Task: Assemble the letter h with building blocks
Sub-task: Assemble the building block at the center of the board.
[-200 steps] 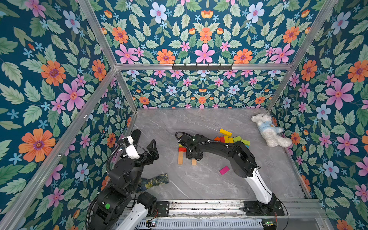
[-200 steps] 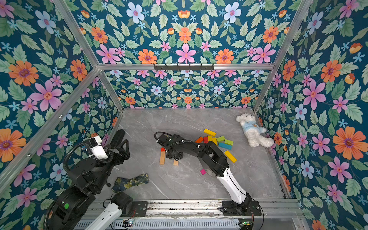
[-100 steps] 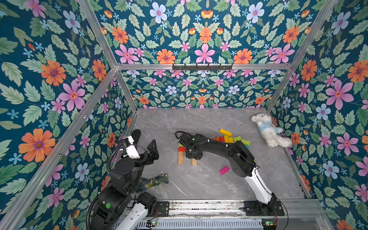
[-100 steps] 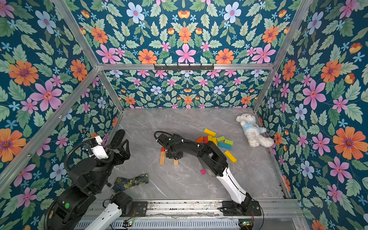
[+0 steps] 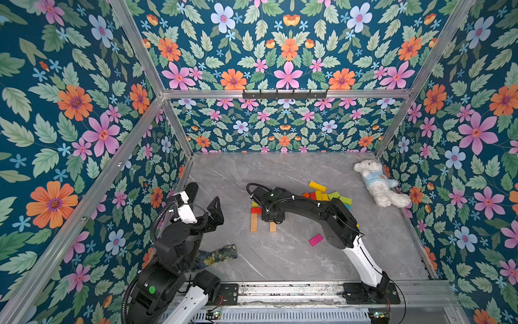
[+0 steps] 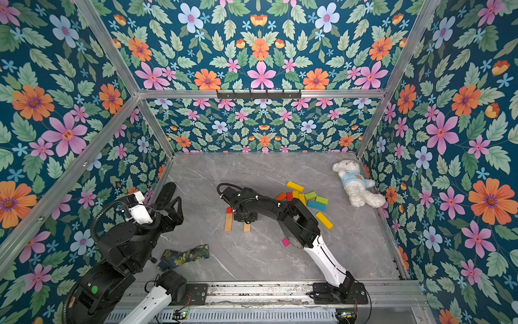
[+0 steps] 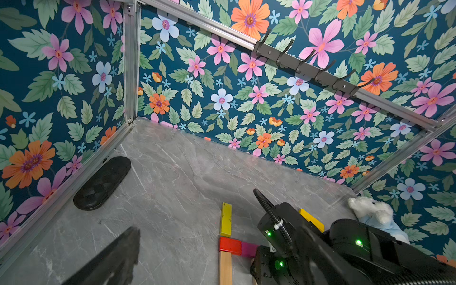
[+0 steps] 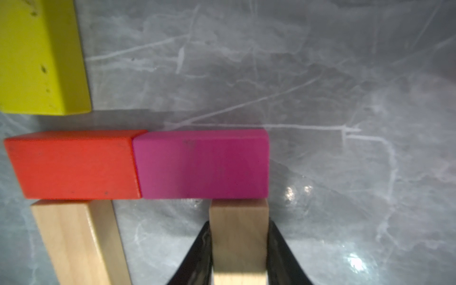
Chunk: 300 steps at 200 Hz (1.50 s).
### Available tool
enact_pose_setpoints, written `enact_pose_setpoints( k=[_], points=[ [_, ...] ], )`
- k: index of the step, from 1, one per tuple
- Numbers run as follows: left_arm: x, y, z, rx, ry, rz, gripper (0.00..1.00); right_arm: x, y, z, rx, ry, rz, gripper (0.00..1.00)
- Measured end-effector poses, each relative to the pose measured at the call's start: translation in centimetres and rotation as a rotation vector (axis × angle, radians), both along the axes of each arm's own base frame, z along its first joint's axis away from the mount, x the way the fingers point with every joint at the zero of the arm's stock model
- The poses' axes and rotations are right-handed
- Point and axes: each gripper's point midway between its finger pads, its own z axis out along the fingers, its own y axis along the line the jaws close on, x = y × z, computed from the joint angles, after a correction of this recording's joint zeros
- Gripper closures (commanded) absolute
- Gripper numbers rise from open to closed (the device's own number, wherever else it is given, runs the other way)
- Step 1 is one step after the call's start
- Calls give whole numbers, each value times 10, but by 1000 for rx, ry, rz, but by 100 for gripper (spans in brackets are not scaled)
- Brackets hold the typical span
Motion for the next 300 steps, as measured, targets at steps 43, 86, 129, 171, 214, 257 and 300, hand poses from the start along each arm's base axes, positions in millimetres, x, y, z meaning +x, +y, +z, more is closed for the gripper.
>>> enact_pose_setpoints(
  k=[43,86,129,171,214,257,300],
  points=[
    [0,0,0,1,0,-2,1,1,0,0,0,-1,-2,64],
    [1,-1,-1,5,6,-2,1,3,-1,0,1,-3,-4,64],
    [3,-2,-2,9,11,-2,1,6,0,0,-3,-10,0,63],
    [3,-2,-3,11,13,0,1,6,1,0,1,-12,1,58],
    [3,-2,-3,12,13,0,1,8,2,1,12,-21,1,52],
    [3,-3,-2,11,12,-1,1,6,-1,11,20,-34,4,37],
    [3,-2,-2,10,10,-1,1,10,-21,75,98,-132,-13,32]
  ],
)
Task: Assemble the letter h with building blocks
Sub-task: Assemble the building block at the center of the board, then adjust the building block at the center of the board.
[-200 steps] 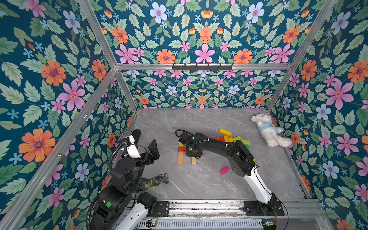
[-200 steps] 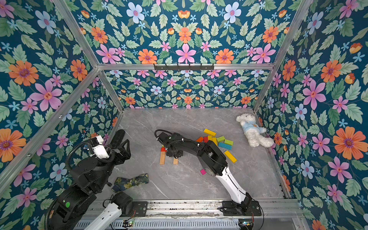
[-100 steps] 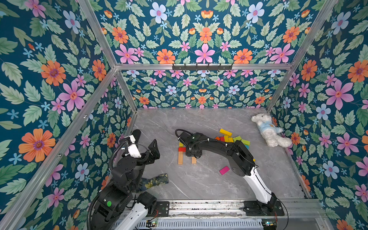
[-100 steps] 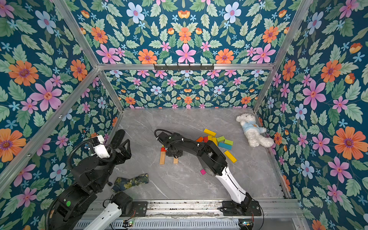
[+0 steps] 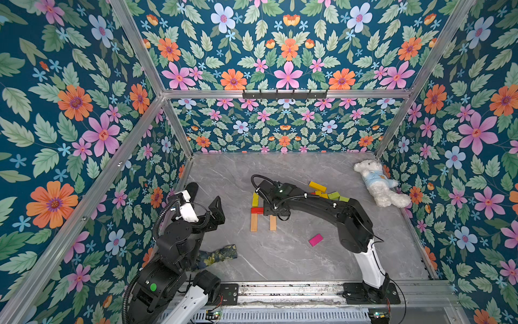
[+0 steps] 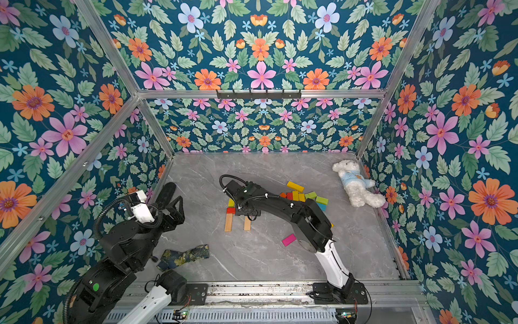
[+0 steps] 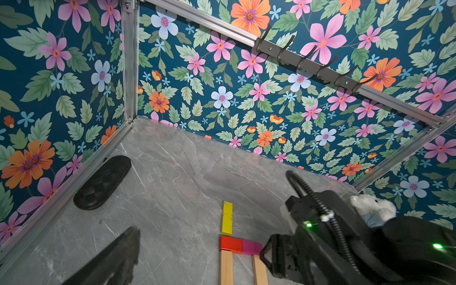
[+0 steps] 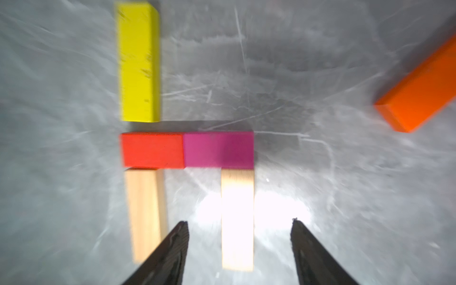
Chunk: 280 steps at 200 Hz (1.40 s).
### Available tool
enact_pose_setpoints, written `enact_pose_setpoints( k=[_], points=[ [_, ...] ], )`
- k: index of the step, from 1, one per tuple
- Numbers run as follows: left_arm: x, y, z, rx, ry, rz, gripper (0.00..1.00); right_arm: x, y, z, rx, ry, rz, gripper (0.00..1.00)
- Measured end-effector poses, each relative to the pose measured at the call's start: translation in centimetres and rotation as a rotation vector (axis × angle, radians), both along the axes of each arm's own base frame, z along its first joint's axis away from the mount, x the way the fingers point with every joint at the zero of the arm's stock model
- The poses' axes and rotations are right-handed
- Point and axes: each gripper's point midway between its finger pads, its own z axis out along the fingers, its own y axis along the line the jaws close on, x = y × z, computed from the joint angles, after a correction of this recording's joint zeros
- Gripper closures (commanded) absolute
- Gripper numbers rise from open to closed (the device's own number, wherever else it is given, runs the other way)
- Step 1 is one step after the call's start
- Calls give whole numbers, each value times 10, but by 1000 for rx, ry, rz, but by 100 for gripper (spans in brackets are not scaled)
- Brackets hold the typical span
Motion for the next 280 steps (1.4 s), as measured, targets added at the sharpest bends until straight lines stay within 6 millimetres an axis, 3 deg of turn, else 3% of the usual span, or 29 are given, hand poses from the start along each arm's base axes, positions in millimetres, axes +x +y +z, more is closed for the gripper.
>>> enact_pose_setpoints(
  k=[16,47,88,148,216,280],
  points=[
    [0,0,0,0,1,0,1,11,-30,4,8,2,-72,31],
    [0,0,-1,1,2,0,1,31,-94,-15,-8,72,-262,26],
    [0,1,-1,0,1,8,1,51,-122,-36,5,137,-405,25],
    [-1,2,4,-11,-7,9,1,80,-129,-62,-3,186,-465,31],
    [0,1,3,-12,-3,6,0,80,-121,-71,-34,216,-343,58],
    [2,-3,1,-8,8,-6,0,75,-73,-58,-20,171,-41,63]
  ],
)
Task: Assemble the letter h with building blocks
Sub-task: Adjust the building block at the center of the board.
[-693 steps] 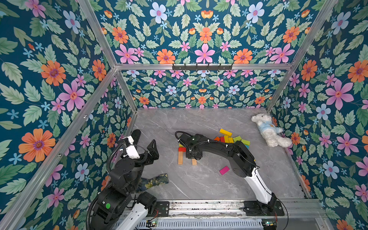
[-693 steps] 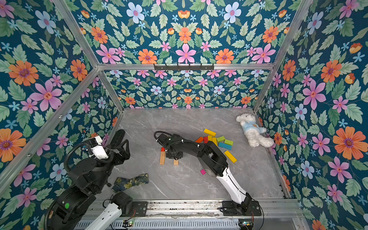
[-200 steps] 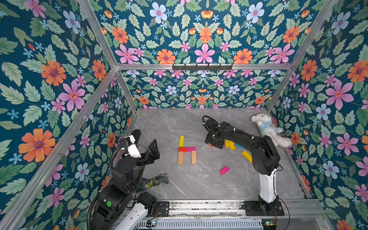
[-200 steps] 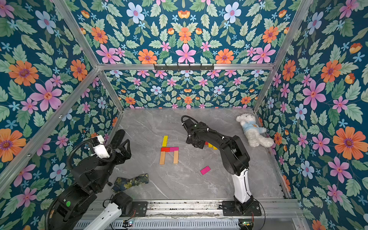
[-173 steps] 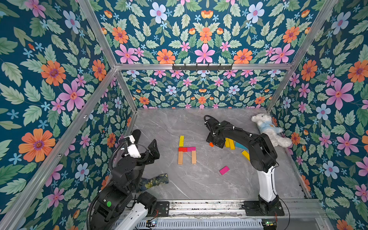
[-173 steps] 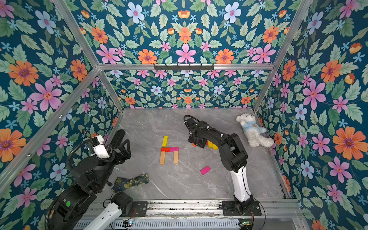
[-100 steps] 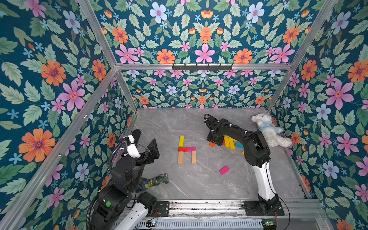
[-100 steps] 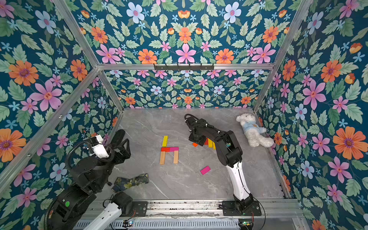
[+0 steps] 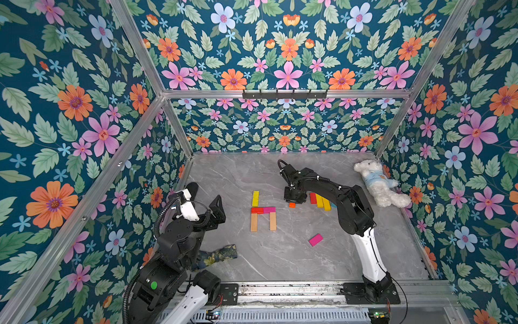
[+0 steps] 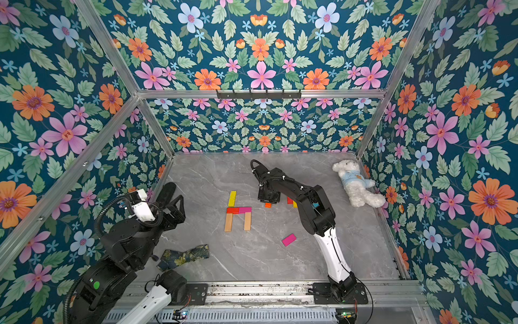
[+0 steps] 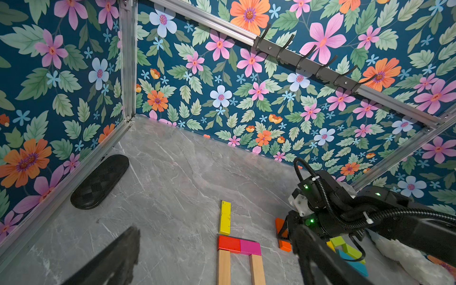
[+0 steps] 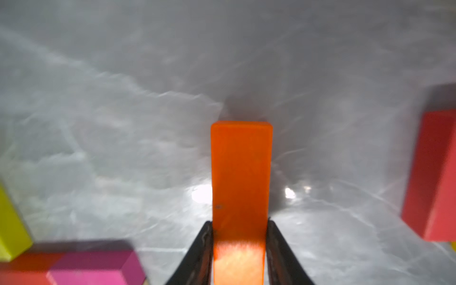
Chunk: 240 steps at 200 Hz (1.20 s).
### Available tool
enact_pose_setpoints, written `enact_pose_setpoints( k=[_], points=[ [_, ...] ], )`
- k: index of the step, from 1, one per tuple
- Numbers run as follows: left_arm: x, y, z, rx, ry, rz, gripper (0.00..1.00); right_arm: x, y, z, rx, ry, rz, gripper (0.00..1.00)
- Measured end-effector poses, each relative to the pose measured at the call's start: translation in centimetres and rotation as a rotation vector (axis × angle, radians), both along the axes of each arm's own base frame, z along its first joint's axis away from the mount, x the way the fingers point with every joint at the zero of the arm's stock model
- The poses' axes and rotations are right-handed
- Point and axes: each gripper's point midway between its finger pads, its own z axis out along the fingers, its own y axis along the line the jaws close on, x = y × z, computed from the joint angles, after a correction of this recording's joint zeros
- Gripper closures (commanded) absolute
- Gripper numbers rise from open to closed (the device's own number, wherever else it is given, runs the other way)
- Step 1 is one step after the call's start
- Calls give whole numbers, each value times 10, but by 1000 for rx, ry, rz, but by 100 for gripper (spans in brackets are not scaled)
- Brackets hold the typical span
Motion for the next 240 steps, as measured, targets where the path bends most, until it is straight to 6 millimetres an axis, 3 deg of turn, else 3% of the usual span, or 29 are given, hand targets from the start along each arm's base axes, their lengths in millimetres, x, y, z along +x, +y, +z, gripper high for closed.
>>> enact_pose_setpoints(
  k=[45,82,107,129,152,182,214,240],
  points=[
    [0,-1,0,-1,1,-4,0,9,12,6,12,-34,91,61],
    [0,-1,1,-2,0,-7,1,12,21,5,9,-33,136,38],
    [0,-1,1,-2,-1,-7,1,-3,15,-2,-33,-13,142,37],
    [0,-2,1,-1,2,-7,1,-6,9,4,-52,-33,137,37],
    [1,-2,0,0,3,-8,0,-3,7,6,-61,-52,131,45],
    [0,-2,1,-2,2,-10,0,-4,8,-4,-68,-38,135,46],
    [0,-2,1,-2,2,-10,0,-5,12,-10,-57,-24,139,59],
    [0,-2,1,-3,0,-10,0,0,17,-12,-46,-27,141,64]
  ],
)
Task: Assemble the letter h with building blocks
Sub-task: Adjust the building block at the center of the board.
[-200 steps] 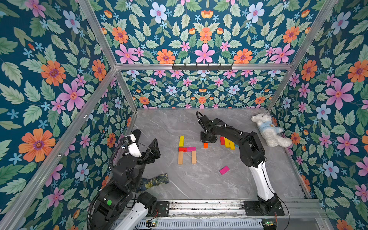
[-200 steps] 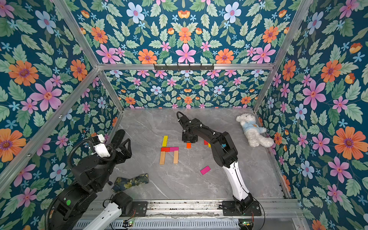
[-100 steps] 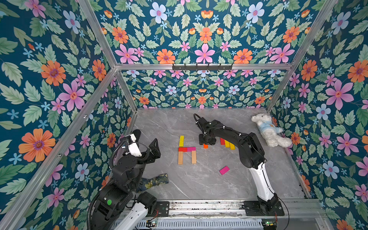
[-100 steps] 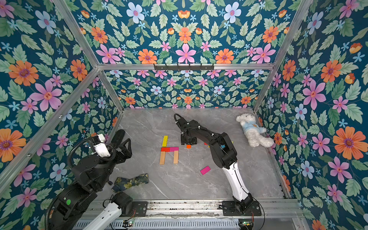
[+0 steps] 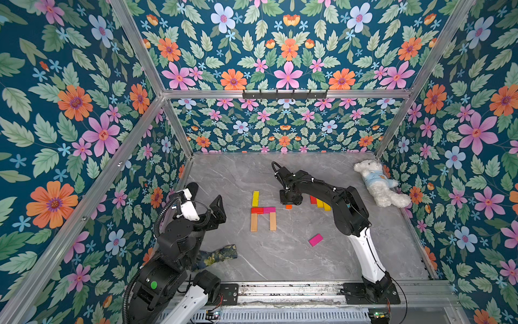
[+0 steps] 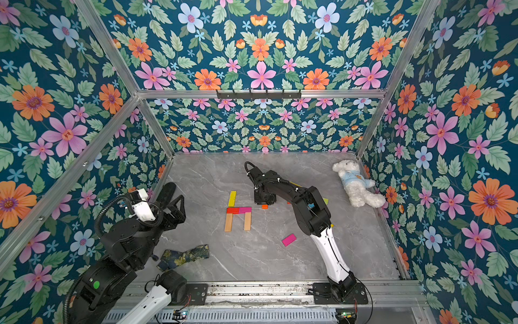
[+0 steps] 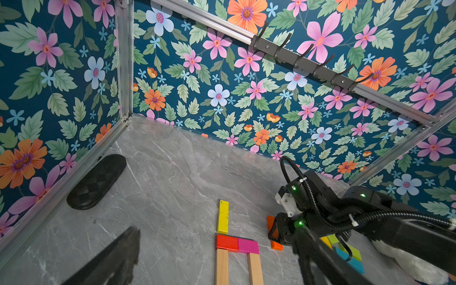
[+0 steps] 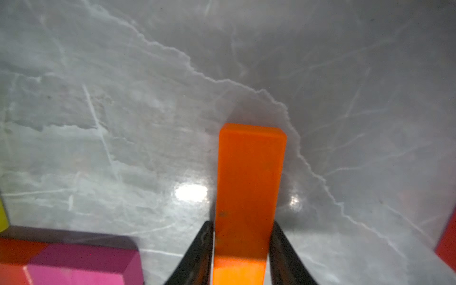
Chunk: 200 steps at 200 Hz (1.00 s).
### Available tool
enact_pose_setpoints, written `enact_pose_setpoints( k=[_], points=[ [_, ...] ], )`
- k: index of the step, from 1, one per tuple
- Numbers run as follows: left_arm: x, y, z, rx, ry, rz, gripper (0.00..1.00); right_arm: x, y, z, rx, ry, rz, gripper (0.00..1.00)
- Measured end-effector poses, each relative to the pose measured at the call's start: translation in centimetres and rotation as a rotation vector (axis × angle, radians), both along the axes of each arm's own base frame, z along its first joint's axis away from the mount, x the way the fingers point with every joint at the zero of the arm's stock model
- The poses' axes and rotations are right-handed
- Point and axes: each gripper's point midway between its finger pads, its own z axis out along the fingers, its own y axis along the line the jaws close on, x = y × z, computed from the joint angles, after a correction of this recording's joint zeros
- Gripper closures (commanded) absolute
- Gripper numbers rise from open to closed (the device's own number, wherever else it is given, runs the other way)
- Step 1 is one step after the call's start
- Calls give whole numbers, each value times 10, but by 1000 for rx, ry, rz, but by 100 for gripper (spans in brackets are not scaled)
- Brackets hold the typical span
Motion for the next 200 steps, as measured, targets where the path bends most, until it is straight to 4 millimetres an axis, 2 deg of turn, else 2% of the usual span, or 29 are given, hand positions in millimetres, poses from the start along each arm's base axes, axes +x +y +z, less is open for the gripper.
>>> enact_pose_setpoints(
  k=[21,70,107,130,139,151,172,186,200],
  points=[
    [0,0,0,0,-1,0,0,4,3,0,5,-6,0,66],
    [0,0,0,-4,-2,0,0,12,11,0,19,-19,3,65],
    [0,0,0,-4,-1,1,0,14,14,2,28,-24,4,39],
    [0,0,0,-3,0,1,0,16,17,9,37,-37,5,35],
    [0,0,1,-3,0,1,1,20,18,19,46,-54,3,35],
    [1,0,2,-3,0,1,1,26,20,42,72,-100,1,35],
    [3,-2,2,2,7,3,0,34,15,105,136,-214,-10,35],
    [6,-3,0,9,18,4,0,36,0,143,169,-289,-38,35],
    [10,-6,-2,16,28,4,0,33,-22,161,179,-325,-83,35]
  ],
)
